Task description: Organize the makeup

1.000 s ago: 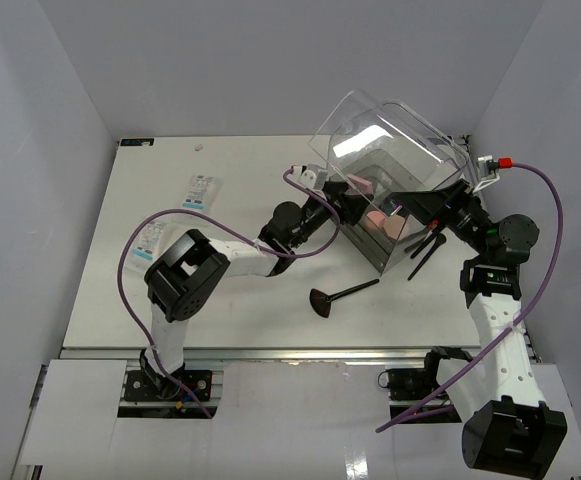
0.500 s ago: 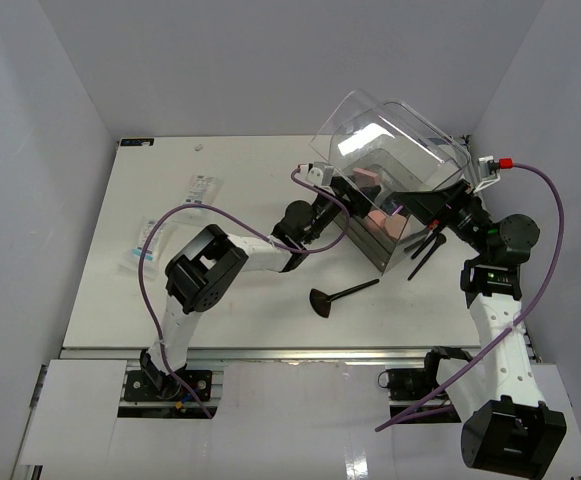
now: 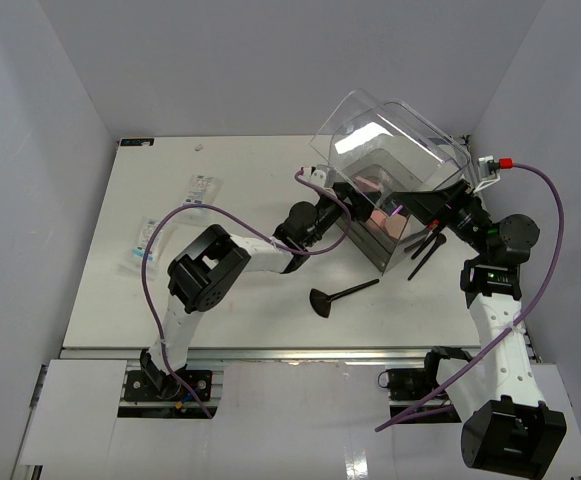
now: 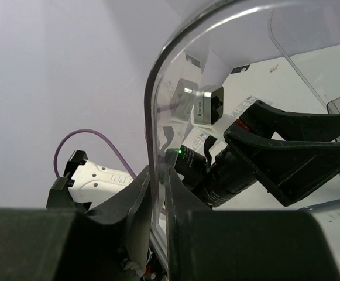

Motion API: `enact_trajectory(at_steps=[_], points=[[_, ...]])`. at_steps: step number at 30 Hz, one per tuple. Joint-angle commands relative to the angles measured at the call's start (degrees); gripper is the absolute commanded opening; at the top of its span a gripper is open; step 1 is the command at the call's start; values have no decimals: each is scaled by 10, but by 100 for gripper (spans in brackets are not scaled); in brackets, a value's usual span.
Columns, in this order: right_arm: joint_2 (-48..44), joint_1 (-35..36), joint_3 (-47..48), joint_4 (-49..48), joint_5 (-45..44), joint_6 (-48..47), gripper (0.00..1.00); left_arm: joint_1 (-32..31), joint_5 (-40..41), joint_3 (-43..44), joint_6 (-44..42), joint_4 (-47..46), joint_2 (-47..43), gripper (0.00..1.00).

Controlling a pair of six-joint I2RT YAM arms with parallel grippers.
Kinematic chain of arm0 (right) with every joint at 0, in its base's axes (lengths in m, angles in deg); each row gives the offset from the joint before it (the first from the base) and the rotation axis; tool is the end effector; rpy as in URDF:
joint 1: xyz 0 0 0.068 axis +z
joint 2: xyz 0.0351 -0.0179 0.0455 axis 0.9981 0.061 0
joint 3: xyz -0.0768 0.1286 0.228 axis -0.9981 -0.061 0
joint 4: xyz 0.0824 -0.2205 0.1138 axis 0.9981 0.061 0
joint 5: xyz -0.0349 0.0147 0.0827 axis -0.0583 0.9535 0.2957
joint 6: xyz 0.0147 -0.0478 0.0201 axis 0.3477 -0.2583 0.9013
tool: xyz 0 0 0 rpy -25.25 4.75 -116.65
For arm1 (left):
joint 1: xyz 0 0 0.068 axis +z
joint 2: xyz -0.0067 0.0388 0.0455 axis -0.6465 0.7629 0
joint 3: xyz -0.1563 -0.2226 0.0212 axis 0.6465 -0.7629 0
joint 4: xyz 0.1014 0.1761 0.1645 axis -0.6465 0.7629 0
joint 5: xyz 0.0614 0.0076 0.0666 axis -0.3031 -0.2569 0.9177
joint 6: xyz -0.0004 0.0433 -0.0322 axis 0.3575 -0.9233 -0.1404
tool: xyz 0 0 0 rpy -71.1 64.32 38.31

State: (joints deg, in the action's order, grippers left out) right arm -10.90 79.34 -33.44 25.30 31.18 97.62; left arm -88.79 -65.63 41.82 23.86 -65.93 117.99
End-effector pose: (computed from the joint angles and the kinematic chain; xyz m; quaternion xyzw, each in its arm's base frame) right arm 0.1874 0.0041 0.3719 -0.0014 0.6049 0.5724 0.5536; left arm 0.3159 -0.3537 0.2145 0.0951 0.6142 -0.4597 0.6343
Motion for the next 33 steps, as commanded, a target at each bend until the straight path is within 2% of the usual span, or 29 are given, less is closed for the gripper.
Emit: enact_trajectory(at_steps=[1, 11, 14, 18, 21, 26, 33], points=[[-9, -6, 3, -35, -6, -2, 18, -4, -5, 4, 10, -8, -12, 97], [-10, -7, 6, -21, -6, -14, 17, -4, -11, -64, 10, -25, -79, 98], [-10, -7, 7, -12, -6, -22, 17, -4, -9, -125, 15, -24, -119, 98], [-9, -7, 9, 9, -5, -43, 17, -5, 2, -252, 27, -40, -203, 98], [-8, -7, 9, 30, -4, -63, 17, -4, 16, -296, 38, -29, -257, 97], [-10, -7, 13, 56, -6, -86, 18, -5, 41, -285, 60, 16, -286, 93], [-11, -7, 28, 96, -9, -116, 18, -5, 55, -213, 115, 44, -257, 88]])
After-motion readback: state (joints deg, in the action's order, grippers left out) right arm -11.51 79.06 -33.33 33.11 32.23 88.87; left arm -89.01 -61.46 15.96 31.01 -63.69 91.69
